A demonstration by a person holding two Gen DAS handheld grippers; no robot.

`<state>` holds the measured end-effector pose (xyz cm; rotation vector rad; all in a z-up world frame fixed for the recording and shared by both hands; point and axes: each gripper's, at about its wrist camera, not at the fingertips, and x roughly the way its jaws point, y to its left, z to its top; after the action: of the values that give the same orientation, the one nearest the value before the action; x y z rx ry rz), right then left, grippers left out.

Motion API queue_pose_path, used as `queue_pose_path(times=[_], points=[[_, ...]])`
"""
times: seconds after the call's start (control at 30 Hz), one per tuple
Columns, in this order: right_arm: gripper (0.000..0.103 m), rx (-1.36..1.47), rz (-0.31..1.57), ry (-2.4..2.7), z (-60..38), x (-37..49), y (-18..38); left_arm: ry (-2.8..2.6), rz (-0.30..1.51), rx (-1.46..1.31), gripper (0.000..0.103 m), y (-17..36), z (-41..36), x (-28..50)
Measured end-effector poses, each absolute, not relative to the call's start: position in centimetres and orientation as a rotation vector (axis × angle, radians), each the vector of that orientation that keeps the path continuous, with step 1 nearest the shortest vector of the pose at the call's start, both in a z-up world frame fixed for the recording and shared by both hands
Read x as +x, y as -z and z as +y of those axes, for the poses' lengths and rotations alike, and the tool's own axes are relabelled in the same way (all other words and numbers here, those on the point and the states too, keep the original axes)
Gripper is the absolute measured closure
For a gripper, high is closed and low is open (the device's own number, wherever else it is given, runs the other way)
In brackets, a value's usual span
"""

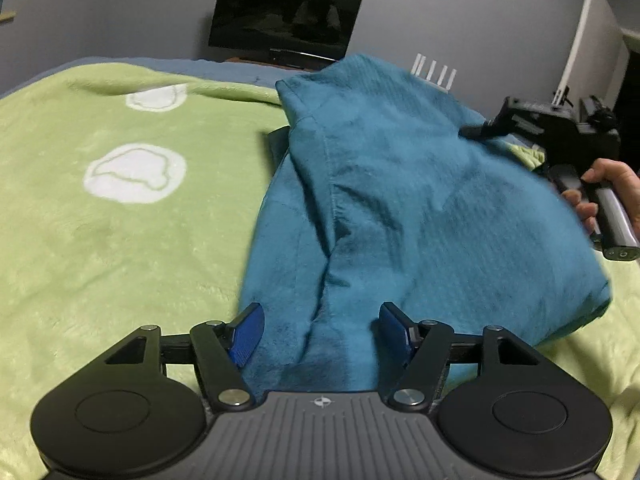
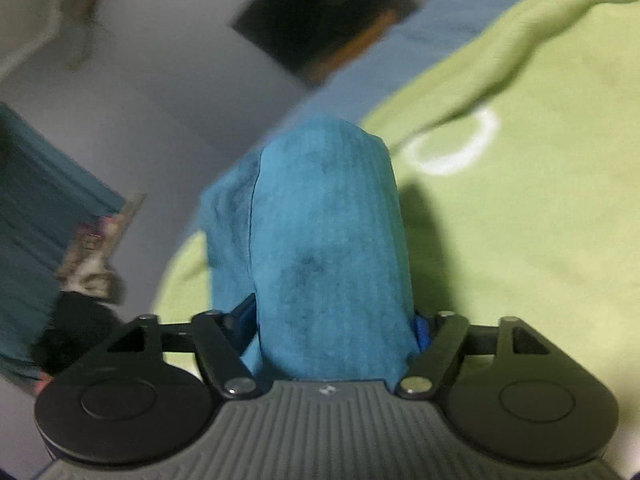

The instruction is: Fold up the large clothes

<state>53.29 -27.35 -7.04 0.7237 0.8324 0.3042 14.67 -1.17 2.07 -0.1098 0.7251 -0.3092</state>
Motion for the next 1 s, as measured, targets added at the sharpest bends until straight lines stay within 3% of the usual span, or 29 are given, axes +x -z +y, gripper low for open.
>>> queue_pose_path(times=[0.07,0.3,0.37,0.6,0.77,1.0], points=[[0.017,0.614,0.822,-0.219,-26.9,52.4,7.0,0.314,0.725,-0.102,0.036,-1.9,-1.2,14.8],[0.017,0.390,0.723,-0.164,-24.4,43.3,6.2,0.290,0.720,-0.056,0.036,-1.6,-1.5,14.3],[0.017,0.378,0.719,-0.174,-25.9,39.6,7.3,0.267,0.717,-0.035,0.029,-1.9,-1.7,13.4],[0.016,0.355,0.802,-0.171,-26.5,32.5,7.0,0.220,0.698,-0.071,0.024,-3.7,-0.3,11.3],[0.016,0.283,0.769,-0.205,-24.4,26.4,4.8,0.231,0.639,-0.108,0.005,-6.4,-0.9,8.5],[0.006,0.221,0.686,-0.160,-21.7,19.6,3.1,0.256,0.669,-0.077,0.001,-7.9,-4.1,4.7]])
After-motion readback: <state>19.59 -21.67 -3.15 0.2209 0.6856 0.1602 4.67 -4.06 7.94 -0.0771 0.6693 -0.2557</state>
